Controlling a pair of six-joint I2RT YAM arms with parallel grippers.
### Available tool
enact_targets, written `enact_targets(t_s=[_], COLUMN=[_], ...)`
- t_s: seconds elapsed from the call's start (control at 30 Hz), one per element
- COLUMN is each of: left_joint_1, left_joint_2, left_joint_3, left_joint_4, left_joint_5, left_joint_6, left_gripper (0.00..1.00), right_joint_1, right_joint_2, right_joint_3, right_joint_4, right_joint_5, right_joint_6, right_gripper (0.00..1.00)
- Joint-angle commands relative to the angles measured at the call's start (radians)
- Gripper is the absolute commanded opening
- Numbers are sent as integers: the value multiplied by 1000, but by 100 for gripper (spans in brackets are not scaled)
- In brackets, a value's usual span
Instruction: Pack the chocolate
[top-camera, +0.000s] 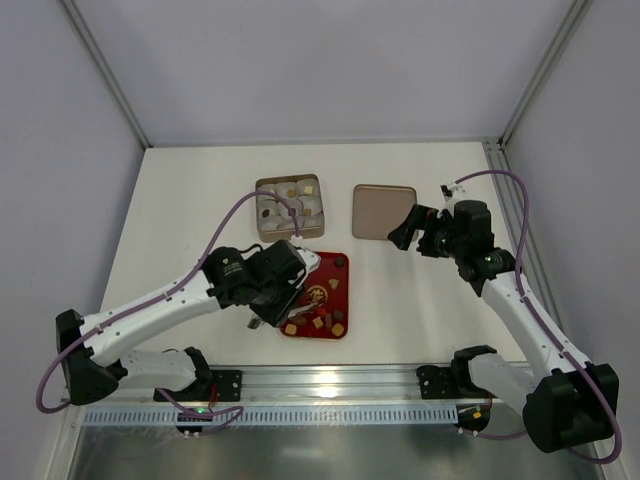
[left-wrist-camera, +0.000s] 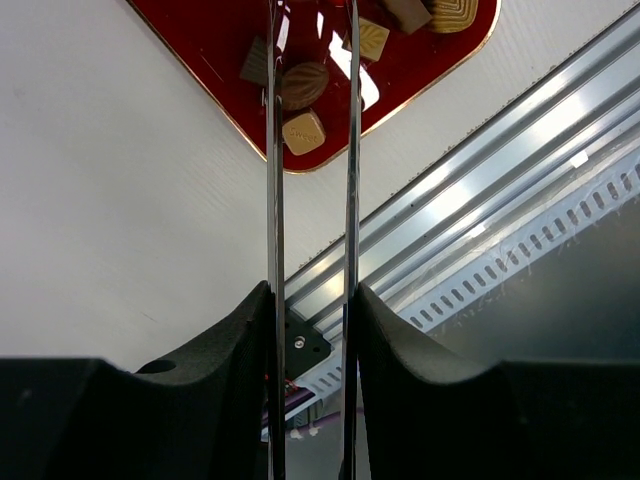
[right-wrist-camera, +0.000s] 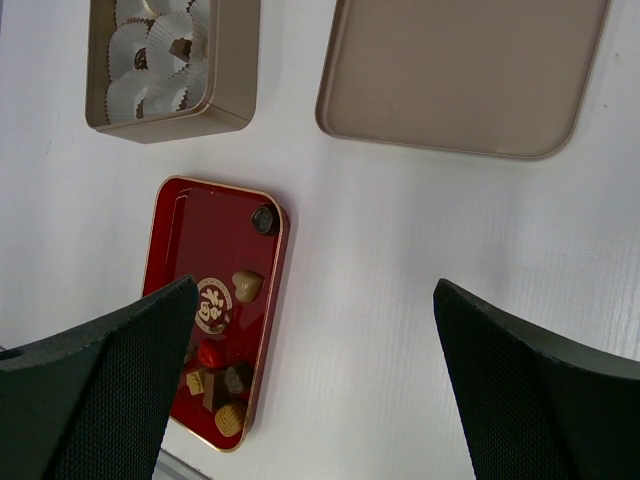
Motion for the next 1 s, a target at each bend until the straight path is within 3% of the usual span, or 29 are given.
enact_targets(t_s=[0.0,0.97], left_joint_1=[-13,-44], left_joint_2=[1,56], left_joint_3=[6,47], left_joint_4=[-7,-36], left_joint_5=[3,-3], left_joint_6=[12,52], left_gripper=[37,36], right_joint_1=[8,9], right_joint_2=[-13,-16], right_joint_3=[24,22], right_joint_4=[7,6], right_joint_5=[15,18], right_joint_6=[-15,-17], right_gripper=[100,100])
